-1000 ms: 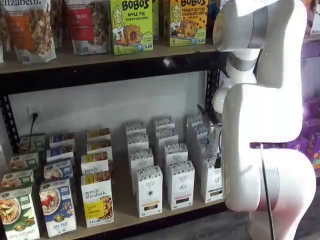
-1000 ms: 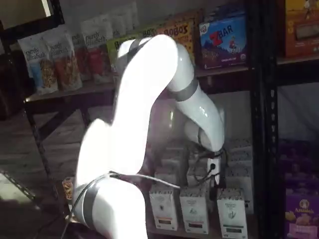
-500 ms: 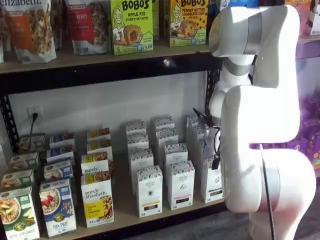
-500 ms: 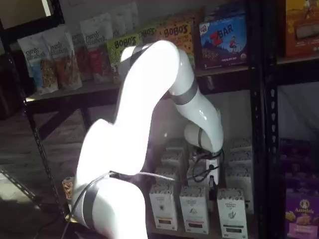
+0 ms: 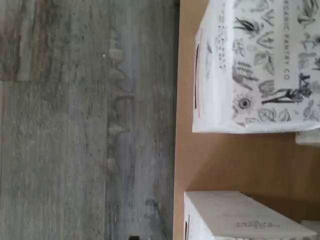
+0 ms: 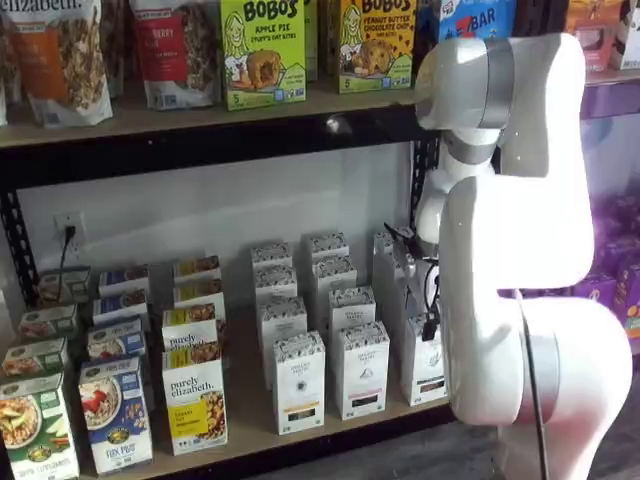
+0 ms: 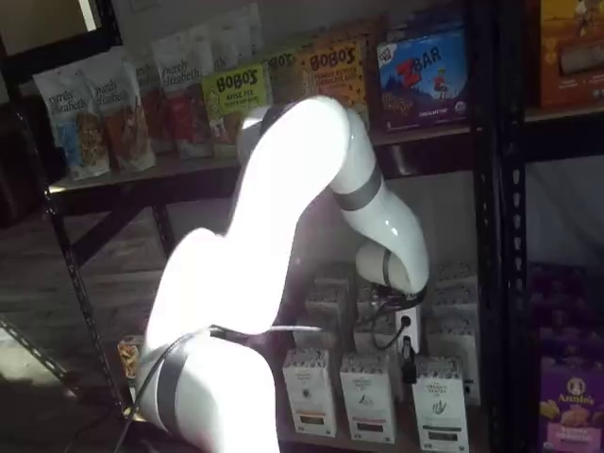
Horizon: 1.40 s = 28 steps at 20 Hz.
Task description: Pick up the white box with a green strip in the middle, on the bottom shelf, the sixth box from the left
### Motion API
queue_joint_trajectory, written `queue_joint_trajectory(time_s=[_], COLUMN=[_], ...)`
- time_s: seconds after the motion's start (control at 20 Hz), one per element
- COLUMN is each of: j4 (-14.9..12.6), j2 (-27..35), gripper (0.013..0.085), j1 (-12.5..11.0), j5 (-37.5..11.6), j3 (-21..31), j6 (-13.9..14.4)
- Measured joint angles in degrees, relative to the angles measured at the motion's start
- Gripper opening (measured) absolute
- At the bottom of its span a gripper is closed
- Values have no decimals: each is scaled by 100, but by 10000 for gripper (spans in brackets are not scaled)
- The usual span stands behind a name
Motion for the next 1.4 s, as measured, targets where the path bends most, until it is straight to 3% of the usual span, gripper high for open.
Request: queue_joint_trajectory(time_s=[0.35, 0.55, 0.8, 1.15, 1.4], j4=[-149, -385, -818, -1776, -2206], j2=[415, 675, 978, 1338, 1522], gripper=[850, 850, 850, 850, 850], j1=[-53, -96, -102, -37, 45], j5=[124, 248, 323, 597, 651], j3=[-521, -872, -1247, -1699, -1855], j6=[86, 256, 627, 1526, 1986])
